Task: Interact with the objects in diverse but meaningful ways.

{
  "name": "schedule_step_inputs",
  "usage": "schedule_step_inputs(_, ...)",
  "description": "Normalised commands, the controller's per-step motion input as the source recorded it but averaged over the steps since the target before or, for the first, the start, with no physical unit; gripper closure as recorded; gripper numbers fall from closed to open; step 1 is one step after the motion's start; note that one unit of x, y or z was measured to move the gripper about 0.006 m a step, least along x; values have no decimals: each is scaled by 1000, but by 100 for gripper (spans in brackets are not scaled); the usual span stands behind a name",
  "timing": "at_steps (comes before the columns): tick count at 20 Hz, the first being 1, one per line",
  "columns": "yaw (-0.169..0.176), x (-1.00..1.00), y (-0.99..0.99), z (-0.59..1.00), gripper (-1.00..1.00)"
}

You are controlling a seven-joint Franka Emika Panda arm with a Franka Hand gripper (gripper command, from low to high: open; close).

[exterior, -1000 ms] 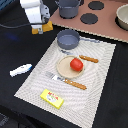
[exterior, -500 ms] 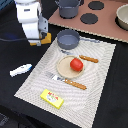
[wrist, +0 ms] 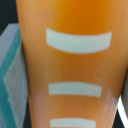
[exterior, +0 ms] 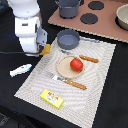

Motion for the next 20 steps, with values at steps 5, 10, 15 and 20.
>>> schedule_step_inputs(5,0,226,0,-233,-100)
schedule_step_inputs(10,-28,466,0,253,-100)
schedule_step_inputs(15,-34,420,-49,934,-100)
schedule_step_inputs(20,8,-15,-514,613,-100)
